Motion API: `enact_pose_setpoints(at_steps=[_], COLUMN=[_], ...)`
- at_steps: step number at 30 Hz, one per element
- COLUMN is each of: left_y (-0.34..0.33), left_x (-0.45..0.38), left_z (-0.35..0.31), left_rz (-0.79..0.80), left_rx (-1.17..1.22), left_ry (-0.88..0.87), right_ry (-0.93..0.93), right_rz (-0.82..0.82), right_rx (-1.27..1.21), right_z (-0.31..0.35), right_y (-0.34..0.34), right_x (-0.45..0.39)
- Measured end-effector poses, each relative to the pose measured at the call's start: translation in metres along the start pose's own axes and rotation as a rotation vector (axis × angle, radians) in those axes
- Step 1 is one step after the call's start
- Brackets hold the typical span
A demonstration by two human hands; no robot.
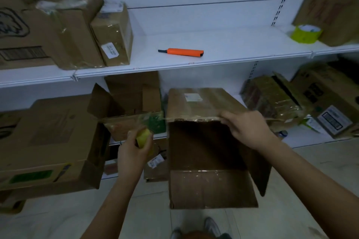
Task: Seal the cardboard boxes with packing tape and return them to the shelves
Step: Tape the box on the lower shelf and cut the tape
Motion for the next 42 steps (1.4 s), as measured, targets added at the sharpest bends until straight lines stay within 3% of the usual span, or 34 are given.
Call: enact_pose_setpoints(at_steps=[2, 5, 10, 19, 23, 26, 30, 33, 36, 38, 39, 42], left_y=[0.001, 0.003, 0.012, 0.004, -0.001, -0.002, -0.018, -0.033, -0.038, -0.039, -0.041, -0.046], left_x=[0.005, 0.009, -0.001, -0.009, -0.021, -0.023, -0.025, -0.03, -0.039, -0.046, -0.049, -0.041], left_z=[-0.013, -0.037, -0.06, -0.09, -0.1, -0.111, -0.11, -0.103, -0.111, -0.114, -0.114, -0.117], left_rz=[0.028, 0.068, 0.185, 0.434, 0.278, 0.07, -0.218, -0.281, -0.3, -0.298, -0.295, -0.288], left_rx=[0.064, 0.209, 0.407, 0.292, 0.184, 0.211, 0.148, 0.193, 0.183, 0.19, 0.188, 0.18], left_ry=[-0.061, -0.132, -0.177, -0.154, -0.162, -0.189, -0.062, 0.026, 0.004, 0.007, 0.004, -0.032], right_ry=[-0.015, -0.078, -0.145, -0.188, -0.167, -0.137, -0.125, -0.318, -0.76, -0.989, -1.019, -0.848], right_rz=[-0.151, -0.242, -0.173, -0.081, -0.076, -0.201, -0.193, -0.278, -0.394, -0.328, -0.258, -0.037], right_rx=[0.019, 0.023, -0.012, -0.079, 0.003, 0.031, -0.002, -0.005, -0.093, -0.289, -0.375, -0.343], right_z=[-0.006, -0.016, -0.023, -0.047, -0.057, -0.067, -0.085, -0.105, -0.128, -0.142, -0.144, -0.131], right_y=[0.03, 0.059, 0.063, 0.066, 0.06, 0.061, 0.038, 0.029, 0.017, -0.011, -0.026, -0.048], right_x=[-0.008, -0.019, -0.027, -0.048, -0.06, -0.065, -0.074, -0.042, 0.028, 0.063, 0.068, 0.055])
Point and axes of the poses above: each hand's wrist, its own x-axis away from the middle knuckle, its own y-axis out of the back of the hand, z = x × y, the point moved 7 cm from there along -x, towards the middle knuckle, and after that the axes turned 4 degrees about y, right-handed, at the moved point
